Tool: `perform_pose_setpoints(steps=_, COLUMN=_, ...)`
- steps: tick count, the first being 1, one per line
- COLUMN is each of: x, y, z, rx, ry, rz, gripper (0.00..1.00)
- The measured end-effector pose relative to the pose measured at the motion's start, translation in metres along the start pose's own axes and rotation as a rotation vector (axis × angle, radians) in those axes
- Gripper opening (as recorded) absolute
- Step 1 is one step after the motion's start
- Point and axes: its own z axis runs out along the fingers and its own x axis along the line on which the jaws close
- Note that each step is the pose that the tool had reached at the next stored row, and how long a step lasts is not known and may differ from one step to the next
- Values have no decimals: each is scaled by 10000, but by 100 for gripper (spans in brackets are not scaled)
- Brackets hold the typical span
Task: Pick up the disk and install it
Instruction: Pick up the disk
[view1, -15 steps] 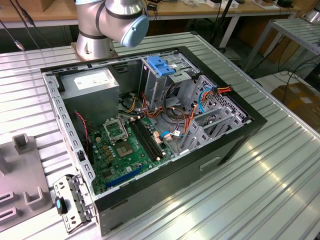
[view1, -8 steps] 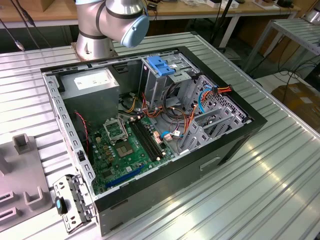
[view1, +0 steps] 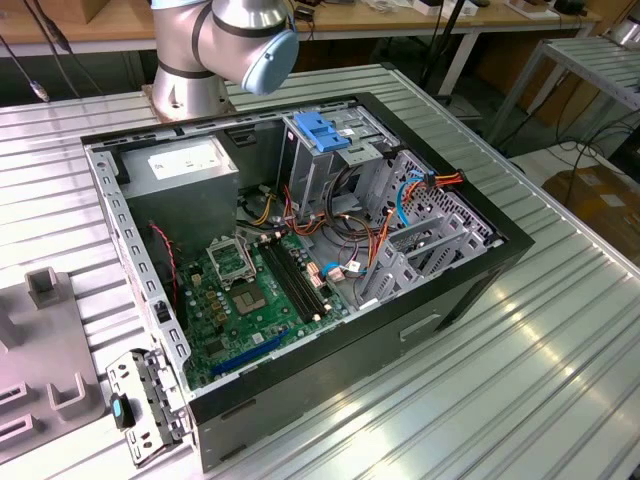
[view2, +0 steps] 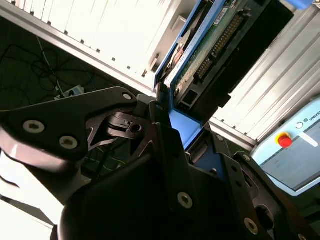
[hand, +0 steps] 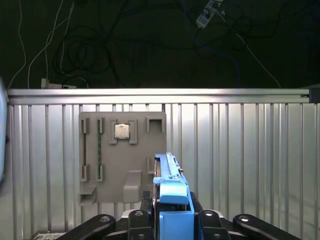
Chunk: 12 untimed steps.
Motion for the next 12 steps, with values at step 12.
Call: perform_pose_setpoints(steps=12, x=-1, y=-96, z=1, rx=0, ry=0, rz=0, gripper=37)
